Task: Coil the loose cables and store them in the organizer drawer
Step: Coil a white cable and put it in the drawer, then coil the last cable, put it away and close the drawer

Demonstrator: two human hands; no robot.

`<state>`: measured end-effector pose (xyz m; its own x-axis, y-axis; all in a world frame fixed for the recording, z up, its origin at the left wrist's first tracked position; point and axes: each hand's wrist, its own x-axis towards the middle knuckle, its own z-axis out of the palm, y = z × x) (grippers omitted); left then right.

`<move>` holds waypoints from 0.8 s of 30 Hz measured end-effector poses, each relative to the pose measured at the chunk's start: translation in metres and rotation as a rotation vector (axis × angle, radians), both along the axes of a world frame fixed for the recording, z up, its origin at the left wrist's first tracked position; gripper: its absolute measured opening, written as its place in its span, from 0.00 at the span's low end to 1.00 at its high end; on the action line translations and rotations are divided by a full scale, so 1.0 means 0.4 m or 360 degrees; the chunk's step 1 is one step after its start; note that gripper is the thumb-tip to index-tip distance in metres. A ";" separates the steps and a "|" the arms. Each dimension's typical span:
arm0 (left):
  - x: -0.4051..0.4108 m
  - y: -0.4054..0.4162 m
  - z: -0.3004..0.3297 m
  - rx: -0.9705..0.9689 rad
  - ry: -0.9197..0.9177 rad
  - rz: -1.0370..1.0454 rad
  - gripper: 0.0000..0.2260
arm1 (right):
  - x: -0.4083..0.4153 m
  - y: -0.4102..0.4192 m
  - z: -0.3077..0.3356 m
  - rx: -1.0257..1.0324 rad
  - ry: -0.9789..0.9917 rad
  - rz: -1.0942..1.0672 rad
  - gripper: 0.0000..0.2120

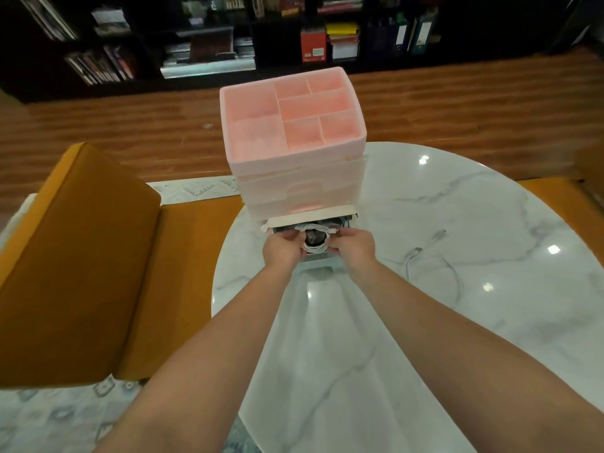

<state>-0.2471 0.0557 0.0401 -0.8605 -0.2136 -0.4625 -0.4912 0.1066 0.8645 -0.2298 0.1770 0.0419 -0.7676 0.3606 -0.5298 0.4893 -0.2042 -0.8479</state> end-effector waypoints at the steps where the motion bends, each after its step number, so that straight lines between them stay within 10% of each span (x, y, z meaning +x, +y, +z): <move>1: -0.007 0.003 -0.006 -0.0013 0.0014 -0.0002 0.04 | -0.010 0.001 -0.008 0.0007 0.0003 -0.0019 0.14; 24: -0.005 0.076 -0.024 -0.0471 0.0201 0.0077 0.09 | 0.031 0.108 0.006 -0.0117 0.0164 -0.0079 0.10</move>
